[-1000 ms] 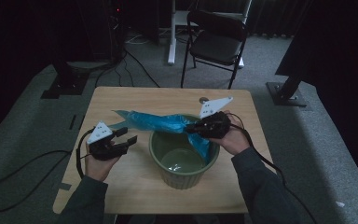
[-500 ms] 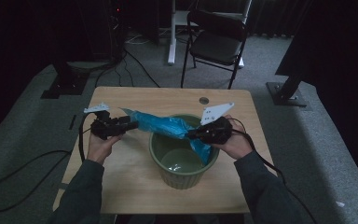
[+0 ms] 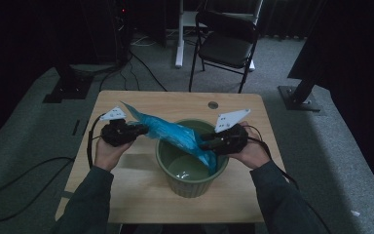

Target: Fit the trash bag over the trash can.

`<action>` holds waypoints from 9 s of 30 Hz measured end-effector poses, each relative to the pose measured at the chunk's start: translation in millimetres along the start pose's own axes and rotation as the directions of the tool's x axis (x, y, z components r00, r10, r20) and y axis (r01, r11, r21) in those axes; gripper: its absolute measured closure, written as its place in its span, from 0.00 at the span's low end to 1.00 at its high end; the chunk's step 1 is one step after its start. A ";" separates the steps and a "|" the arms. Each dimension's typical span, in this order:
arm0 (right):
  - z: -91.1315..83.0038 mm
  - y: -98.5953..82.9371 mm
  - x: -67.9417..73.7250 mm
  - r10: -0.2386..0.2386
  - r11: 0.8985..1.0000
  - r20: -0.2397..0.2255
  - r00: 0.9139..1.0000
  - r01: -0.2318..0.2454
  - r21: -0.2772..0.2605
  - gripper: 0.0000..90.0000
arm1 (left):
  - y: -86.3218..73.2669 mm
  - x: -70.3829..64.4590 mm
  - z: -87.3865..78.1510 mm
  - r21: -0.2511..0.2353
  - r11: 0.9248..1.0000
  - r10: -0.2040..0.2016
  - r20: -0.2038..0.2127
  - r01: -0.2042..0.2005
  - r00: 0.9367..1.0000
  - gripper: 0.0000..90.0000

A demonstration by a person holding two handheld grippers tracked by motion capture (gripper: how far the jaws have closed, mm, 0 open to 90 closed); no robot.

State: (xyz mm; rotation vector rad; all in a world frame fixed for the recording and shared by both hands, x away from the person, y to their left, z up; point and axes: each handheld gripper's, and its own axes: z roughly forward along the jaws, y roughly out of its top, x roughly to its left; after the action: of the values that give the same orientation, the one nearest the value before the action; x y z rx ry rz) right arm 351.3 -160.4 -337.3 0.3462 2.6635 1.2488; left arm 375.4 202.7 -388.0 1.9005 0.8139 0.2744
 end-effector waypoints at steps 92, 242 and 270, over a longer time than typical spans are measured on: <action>56.0 37.4 8.8 -0.092 0.988 0.063 0.994 0.084 0.130 1.00 | 19.8 -50.4 -20.8 -0.049 0.983 0.177 -0.043 -0.179 0.983 1.00; -12.5 -12.6 -32.3 0.225 0.965 0.279 0.934 -0.253 0.071 0.86 | 69.1 -31.6 38.6 0.050 0.989 0.148 -0.124 -0.143 0.981 0.91; 8.1 22.6 -46.8 0.195 0.975 0.280 0.940 -0.217 0.052 0.96 | 66.8 -42.1 52.1 0.082 0.980 0.187 -0.059 -0.182 0.981 0.92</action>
State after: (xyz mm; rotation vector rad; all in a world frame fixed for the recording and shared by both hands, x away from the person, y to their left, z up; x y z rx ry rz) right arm 401.1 -153.7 -322.0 0.7698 2.4926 1.0543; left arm 398.8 120.5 -347.4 2.0514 0.7005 0.4282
